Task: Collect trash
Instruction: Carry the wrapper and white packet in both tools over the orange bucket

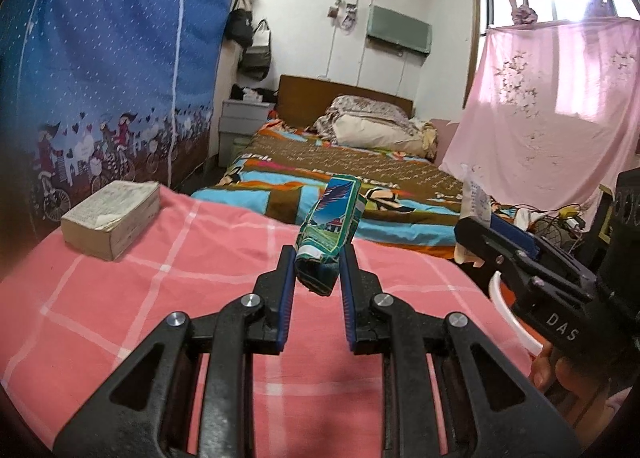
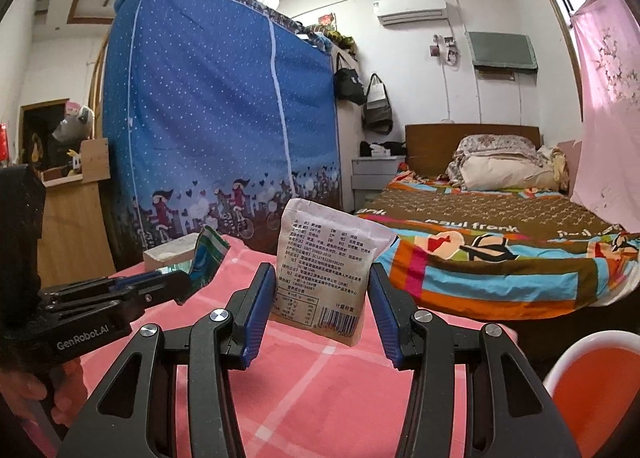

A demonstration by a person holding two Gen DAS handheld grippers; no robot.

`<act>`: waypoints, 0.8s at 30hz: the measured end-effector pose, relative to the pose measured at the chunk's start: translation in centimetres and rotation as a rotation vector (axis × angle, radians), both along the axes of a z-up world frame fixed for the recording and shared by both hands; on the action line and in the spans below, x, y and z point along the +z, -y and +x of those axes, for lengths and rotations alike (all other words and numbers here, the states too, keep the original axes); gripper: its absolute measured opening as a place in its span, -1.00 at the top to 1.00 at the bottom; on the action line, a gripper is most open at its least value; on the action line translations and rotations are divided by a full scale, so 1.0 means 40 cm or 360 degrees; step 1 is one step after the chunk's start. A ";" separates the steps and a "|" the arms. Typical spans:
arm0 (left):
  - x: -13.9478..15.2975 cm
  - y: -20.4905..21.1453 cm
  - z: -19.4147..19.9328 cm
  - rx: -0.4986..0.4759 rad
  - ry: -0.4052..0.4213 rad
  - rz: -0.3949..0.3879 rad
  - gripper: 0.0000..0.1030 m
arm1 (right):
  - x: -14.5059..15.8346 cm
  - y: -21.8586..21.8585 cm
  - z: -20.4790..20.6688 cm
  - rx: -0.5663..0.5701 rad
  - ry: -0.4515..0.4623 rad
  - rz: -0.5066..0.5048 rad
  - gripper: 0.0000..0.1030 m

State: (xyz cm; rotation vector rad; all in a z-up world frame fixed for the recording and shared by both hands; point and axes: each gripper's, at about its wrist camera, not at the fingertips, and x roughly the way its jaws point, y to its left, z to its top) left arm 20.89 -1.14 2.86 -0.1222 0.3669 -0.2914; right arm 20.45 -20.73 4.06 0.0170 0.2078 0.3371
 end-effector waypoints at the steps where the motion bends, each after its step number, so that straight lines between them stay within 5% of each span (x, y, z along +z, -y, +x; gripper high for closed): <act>1: 0.002 0.003 -0.004 -0.0005 0.0010 -0.0004 0.52 | 0.001 0.004 -0.006 -0.0007 0.0010 -0.0005 0.12; 24: 0.054 0.156 -0.066 -0.0166 0.0254 -0.0007 0.51 | 0.040 0.148 -0.109 -0.0259 0.0213 0.0031 0.12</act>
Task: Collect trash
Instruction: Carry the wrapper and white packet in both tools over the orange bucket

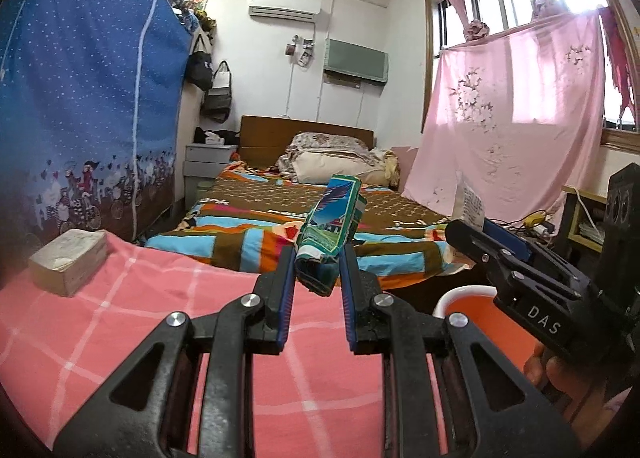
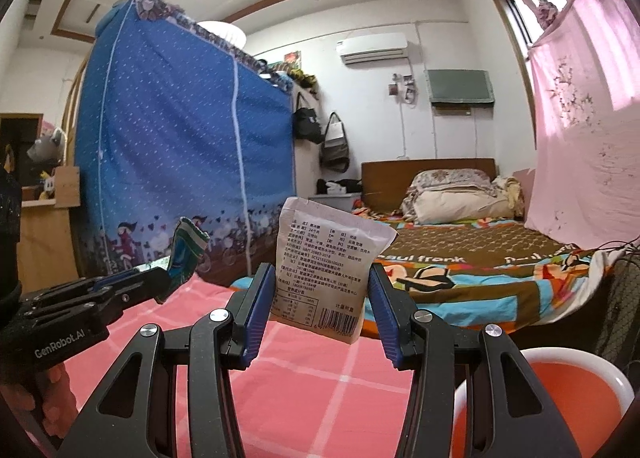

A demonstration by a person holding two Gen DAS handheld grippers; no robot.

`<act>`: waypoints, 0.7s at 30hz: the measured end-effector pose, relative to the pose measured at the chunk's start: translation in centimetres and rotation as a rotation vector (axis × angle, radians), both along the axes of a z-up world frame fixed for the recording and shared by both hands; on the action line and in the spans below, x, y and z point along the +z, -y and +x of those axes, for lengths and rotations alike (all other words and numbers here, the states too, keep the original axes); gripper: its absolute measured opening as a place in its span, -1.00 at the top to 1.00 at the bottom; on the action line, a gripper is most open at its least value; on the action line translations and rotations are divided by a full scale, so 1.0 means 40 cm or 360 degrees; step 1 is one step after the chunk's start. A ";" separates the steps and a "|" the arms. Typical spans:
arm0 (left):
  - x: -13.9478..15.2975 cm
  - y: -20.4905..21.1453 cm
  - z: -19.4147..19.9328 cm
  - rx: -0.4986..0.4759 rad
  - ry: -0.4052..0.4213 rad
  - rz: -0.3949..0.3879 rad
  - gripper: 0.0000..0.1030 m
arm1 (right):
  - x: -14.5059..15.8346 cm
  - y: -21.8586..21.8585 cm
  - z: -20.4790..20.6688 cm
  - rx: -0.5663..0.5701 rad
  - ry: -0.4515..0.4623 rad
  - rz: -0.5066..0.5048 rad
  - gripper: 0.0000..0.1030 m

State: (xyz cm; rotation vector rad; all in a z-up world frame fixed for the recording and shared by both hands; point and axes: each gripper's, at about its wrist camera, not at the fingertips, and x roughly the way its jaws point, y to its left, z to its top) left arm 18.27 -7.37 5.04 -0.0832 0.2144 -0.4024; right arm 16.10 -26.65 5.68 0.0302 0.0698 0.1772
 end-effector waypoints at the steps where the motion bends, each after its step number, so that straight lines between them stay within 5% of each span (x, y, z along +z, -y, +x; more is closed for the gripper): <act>1: 0.002 0.009 0.000 -0.0010 0.0004 -0.0001 0.51 | 0.003 0.006 -0.001 -0.0009 0.0004 0.0005 0.12; 21: 0.026 0.199 -0.048 -0.0229 0.0045 0.0097 0.51 | 0.002 0.175 -0.081 -0.0239 0.0007 0.0076 0.12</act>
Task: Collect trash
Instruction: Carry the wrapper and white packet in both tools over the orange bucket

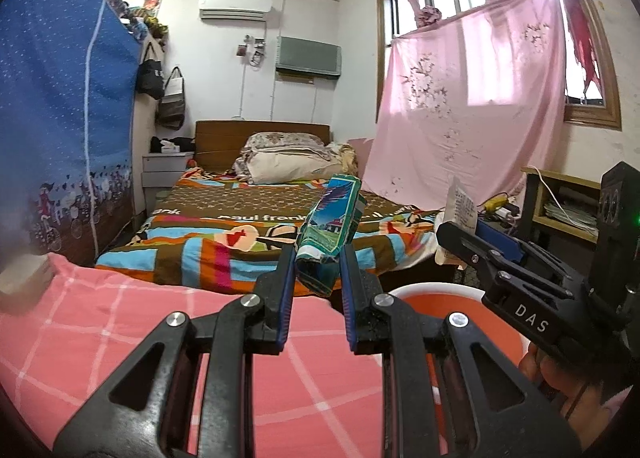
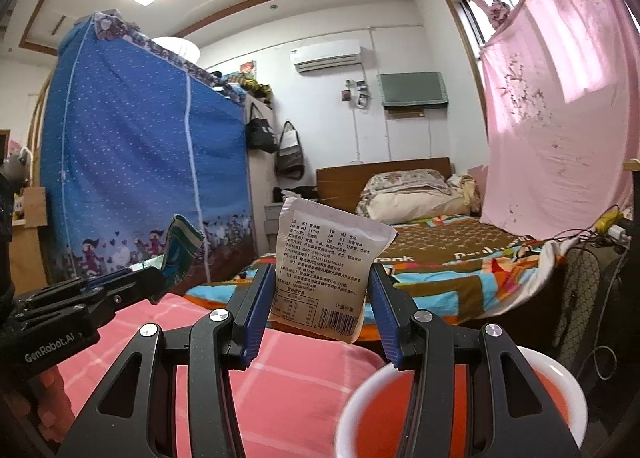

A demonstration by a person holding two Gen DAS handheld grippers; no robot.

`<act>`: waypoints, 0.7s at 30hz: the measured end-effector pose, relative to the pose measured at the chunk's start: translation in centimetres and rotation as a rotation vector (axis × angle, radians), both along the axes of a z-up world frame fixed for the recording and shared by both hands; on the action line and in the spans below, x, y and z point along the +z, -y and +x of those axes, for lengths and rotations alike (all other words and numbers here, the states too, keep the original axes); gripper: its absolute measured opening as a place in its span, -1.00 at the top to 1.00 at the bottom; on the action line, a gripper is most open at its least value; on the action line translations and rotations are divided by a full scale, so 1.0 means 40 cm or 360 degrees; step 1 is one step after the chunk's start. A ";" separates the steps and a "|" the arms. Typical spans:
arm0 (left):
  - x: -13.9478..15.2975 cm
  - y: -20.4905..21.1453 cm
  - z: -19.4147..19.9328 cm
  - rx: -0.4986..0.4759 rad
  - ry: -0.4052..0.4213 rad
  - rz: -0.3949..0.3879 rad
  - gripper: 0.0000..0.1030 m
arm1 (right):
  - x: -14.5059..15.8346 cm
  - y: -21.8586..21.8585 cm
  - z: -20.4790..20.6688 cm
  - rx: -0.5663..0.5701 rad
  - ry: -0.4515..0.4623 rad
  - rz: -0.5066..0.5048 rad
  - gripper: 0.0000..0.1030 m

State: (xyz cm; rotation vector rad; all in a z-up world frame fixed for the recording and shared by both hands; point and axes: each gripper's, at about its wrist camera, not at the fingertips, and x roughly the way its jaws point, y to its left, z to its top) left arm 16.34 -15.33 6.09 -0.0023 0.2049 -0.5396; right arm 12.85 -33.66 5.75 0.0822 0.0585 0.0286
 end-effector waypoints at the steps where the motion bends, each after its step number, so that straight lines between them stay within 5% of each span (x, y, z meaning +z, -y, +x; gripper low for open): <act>1: -0.001 0.008 -0.001 -0.0011 0.0001 0.0004 0.51 | -0.002 0.009 -0.003 -0.0010 -0.0003 0.0004 0.12; 11: -0.015 0.092 -0.015 -0.0145 -0.0061 0.0056 0.51 | -0.021 0.082 -0.030 -0.0117 -0.0077 0.0046 0.12; 21: -0.052 0.171 0.036 -0.0280 -0.0377 0.0058 0.50 | -0.056 0.149 -0.030 -0.0175 -0.0237 0.0155 0.09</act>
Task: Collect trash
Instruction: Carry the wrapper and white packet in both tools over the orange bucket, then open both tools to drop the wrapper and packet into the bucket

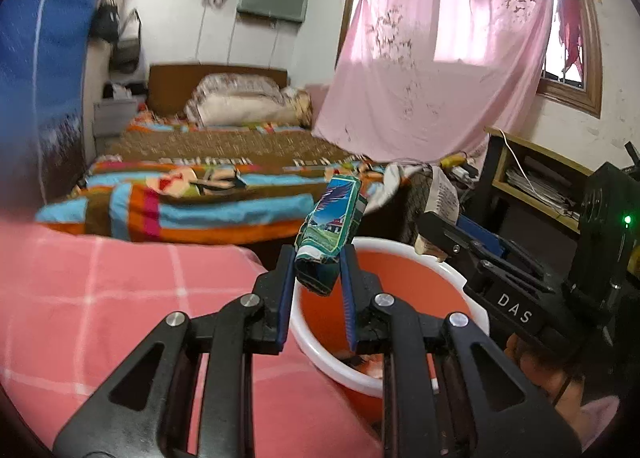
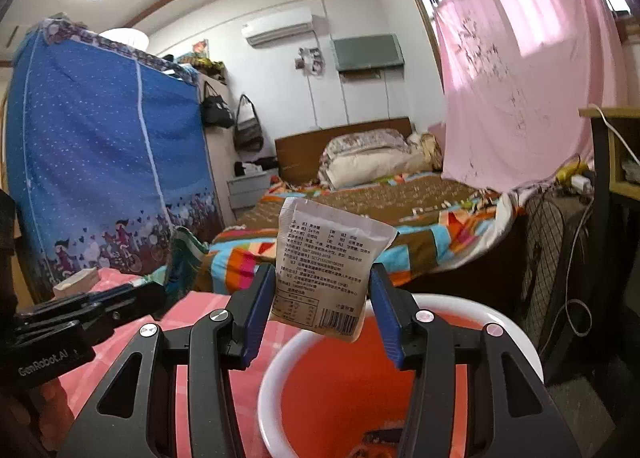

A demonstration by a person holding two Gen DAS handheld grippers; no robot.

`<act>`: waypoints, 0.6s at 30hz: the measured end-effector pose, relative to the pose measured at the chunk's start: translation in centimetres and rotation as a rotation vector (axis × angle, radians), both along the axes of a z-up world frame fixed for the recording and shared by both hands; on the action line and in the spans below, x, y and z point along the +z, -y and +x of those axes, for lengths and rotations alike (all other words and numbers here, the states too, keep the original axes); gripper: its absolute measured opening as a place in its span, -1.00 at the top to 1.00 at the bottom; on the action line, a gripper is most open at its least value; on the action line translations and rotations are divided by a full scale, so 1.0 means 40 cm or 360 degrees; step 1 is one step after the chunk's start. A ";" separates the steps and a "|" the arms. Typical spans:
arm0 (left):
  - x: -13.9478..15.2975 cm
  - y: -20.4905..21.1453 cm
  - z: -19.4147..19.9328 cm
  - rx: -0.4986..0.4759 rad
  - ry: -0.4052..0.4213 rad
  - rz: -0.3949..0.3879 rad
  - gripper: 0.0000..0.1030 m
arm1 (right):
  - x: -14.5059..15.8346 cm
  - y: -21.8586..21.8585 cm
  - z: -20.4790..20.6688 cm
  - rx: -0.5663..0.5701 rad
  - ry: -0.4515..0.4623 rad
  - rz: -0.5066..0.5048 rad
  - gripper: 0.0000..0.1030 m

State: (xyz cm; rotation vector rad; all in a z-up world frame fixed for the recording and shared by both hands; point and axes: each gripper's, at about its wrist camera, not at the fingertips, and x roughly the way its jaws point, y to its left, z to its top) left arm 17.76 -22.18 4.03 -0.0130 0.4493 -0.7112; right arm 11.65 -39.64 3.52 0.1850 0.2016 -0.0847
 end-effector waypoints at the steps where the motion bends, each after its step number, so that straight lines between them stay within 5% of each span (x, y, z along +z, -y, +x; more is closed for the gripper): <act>1: -0.003 0.008 0.004 -0.0008 -0.0028 0.0002 0.50 | -0.003 0.006 -0.001 -0.0003 -0.0012 0.0009 0.09; 9: -0.035 0.063 0.038 -0.0074 -0.0306 0.0010 0.50 | -0.023 0.036 0.007 -0.0017 -0.0126 0.0094 0.08; 18: -0.051 0.101 0.053 -0.0109 -0.0465 0.0032 0.47 | -0.040 0.068 0.008 -0.0041 -0.0201 0.0187 0.06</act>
